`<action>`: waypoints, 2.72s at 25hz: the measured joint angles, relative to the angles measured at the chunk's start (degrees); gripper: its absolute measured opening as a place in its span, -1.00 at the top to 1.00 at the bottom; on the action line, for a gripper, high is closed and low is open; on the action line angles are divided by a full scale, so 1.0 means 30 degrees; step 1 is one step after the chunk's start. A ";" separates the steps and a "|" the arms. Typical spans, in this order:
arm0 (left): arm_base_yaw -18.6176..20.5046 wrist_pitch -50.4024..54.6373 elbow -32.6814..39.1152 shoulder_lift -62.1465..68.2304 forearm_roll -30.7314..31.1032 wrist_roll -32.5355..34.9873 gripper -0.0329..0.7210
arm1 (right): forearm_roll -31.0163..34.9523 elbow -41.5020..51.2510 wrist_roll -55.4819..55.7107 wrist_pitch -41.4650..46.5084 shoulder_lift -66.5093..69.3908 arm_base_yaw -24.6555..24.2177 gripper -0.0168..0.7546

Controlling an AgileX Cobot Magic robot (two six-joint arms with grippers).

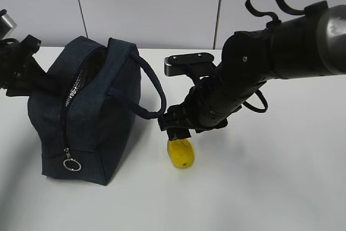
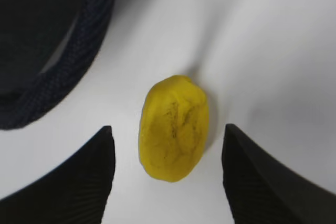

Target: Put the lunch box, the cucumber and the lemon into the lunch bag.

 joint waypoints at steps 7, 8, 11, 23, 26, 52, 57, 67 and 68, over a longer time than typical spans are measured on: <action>0.0000 0.0000 0.0000 0.0000 0.0000 -0.0034 0.91 | -0.0005 -0.0554 -0.0031 -0.0045 0.1404 0.0000 -0.28; 0.0000 0.0000 0.0000 0.0000 0.0000 -0.0034 0.91 | -0.0005 -0.0591 -0.0069 -0.0045 0.1531 0.0000 -0.28; 0.0000 0.0000 0.0000 0.0000 0.0000 -0.0034 0.91 | 0.0006 -0.0591 -0.0069 -0.0085 0.2016 0.0000 -0.28; 0.0000 0.0000 0.0000 0.0000 0.0000 -0.0034 0.91 | 0.0006 -0.2229 -0.0272 0.0340 0.3552 0.0000 -0.28; 0.0000 0.0000 0.0000 0.0000 0.0000 -0.0034 0.91 | 0.0037 -0.2503 -0.0272 0.0773 0.3899 0.0000 -0.28; 0.0000 0.0000 0.0000 0.0000 0.0000 -0.0034 0.91 | -0.0033 -0.2503 -0.0485 0.2317 0.3941 0.0000 -0.08; 0.0000 0.0000 0.0000 0.0000 0.0000 -0.0034 0.91 | -0.0033 -0.2536 -0.0485 0.2589 0.3941 0.0000 -0.07; 0.0000 -0.0027 0.0000 0.0000 0.0043 -0.0034 0.91 | -0.0033 -0.3376 -0.0485 0.6536 0.3941 0.0000 -0.07; 0.0000 -0.0027 0.0000 0.0000 0.0056 -0.0034 0.91 | -0.0033 -0.3418 -0.0485 0.6962 0.3941 0.0000 -0.07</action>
